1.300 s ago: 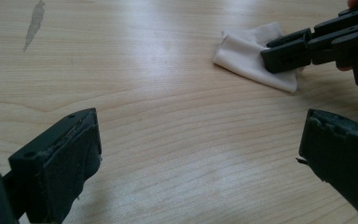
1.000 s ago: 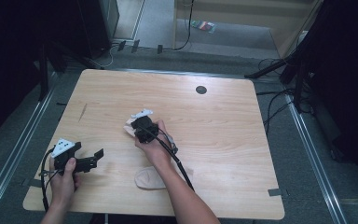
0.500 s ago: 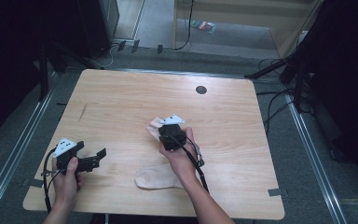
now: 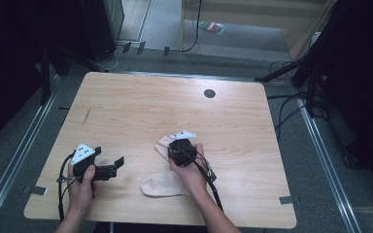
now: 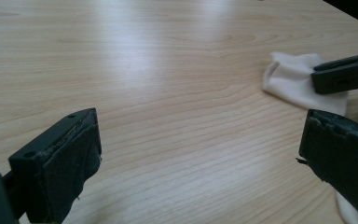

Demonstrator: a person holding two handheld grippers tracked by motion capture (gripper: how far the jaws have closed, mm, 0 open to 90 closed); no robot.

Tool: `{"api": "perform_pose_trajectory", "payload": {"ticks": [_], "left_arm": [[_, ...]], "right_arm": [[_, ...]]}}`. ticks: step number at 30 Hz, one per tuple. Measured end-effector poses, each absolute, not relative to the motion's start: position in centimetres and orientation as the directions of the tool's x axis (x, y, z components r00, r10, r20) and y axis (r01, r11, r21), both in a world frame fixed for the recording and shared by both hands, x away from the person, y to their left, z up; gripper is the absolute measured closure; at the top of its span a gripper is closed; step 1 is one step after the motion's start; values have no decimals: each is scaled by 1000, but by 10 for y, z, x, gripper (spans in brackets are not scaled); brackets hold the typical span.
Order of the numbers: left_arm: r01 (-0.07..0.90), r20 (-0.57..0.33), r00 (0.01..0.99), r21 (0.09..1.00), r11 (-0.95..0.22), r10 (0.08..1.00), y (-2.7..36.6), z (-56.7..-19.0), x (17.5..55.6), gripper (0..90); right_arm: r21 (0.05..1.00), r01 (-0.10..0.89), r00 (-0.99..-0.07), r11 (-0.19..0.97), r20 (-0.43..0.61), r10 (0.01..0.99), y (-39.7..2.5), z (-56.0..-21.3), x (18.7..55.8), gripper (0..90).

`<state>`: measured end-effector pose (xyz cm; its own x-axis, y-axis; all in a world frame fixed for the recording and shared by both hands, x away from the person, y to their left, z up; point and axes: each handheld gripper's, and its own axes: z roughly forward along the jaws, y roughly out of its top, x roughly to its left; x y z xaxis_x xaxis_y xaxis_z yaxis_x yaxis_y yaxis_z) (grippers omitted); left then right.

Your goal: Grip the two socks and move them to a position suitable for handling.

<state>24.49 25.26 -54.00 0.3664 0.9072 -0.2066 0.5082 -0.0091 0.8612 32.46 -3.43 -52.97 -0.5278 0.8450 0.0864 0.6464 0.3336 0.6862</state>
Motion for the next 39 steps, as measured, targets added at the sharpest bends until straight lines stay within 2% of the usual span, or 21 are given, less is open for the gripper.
{"api": "perform_pose_trajectory", "payload": {"ticks": [1,2,7,12,15,19,22,24,25,26,27,28,30,34,39], "left_arm": [[504,-201,373,863,-16,906,250,-539,245,0],[500,-198,381,865,-22,903,247,-537,245,0],[503,-213,402,864,-20,891,237,-533,247,0],[512,-214,422,858,-37,881,223,-532,255,0],[517,-209,433,855,-52,877,215,-531,261,0],[528,-217,448,847,-60,867,206,-533,268,0],[533,-223,456,844,-64,862,202,-535,270,0],[541,-224,460,838,-71,859,199,-537,271,0],[542,-226,459,838,-68,859,198,-537,272,0],[542,-227,460,838,-69,859,198,-537,272,0],[543,-229,462,837,-69,857,197,-537,272,0],[543,-228,462,837,-70,857,197,-537,272,0],[545,-233,459,836,-64,857,197,-537,272,0],[554,-247,465,830,-61,850,194,-538,273,0],[559,-244,478,825,-79,844,187,-537,275,0]], "right_arm": [[686,646,-528,334,86,845,-34,-530,325,625],[704,640,-546,310,132,827,-40,-523,325,556],[735,627,-527,259,155,836,-56,-509,331,572],[740,625,-487,250,119,865,-67,-508,350,596],[710,651,-512,269,149,846,-70,-518,365,578],[688,662,-554,296,184,812,-69,-526,366,538],[684,665,-567,301,200,799,-66,-528,363,548],[671,666,-569,326,175,803,-62,-531,362,602],[671,654,-571,351,133,810,-58,-532,360,694],[671,654,-571,351,133,810,-58,-532,360,694],[680,644,-564,351,112,818,-56,-529,357,782],[680,644,-564,351,112,818,-56,-529,357,782],[693,631,-569,349,107,816,-55,-524,353,856],[709,604,-594,363,96,799,-50,-515,346,877],[731,600,-597,325,140,790,-39,-496,339,881]]}}
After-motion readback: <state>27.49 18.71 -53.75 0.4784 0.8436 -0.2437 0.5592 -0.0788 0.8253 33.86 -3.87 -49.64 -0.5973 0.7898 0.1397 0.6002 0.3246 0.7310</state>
